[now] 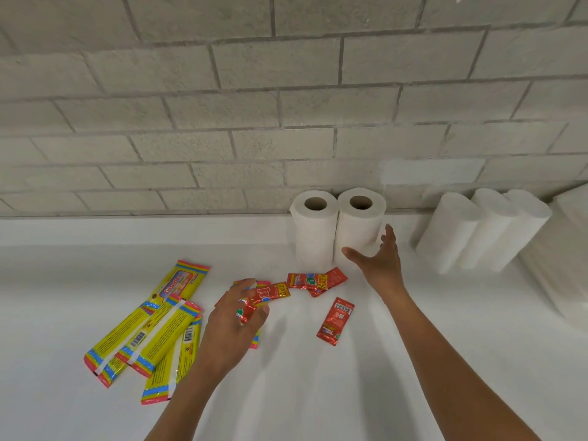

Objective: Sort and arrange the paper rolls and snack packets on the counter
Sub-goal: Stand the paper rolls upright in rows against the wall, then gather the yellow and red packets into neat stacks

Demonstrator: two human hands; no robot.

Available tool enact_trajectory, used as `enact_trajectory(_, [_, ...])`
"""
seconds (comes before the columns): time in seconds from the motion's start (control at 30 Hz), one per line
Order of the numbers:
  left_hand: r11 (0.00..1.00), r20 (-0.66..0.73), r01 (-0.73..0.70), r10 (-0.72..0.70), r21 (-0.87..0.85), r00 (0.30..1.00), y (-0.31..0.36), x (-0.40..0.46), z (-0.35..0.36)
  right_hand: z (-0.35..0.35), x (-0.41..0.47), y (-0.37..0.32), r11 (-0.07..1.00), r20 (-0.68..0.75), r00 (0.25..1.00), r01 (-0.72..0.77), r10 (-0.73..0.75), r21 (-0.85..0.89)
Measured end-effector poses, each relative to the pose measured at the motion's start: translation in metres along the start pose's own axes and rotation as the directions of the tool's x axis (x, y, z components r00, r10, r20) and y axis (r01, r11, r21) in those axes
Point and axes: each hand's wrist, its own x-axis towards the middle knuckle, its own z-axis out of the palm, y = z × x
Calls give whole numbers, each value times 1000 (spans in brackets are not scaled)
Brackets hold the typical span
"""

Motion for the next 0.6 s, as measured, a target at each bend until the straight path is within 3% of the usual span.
enact_trajectory(0.6, [996, -5, -51, 52, 80, 999, -18, -55, -14, -14, -142, 2, 998, 192, 981, 21, -33, 64])
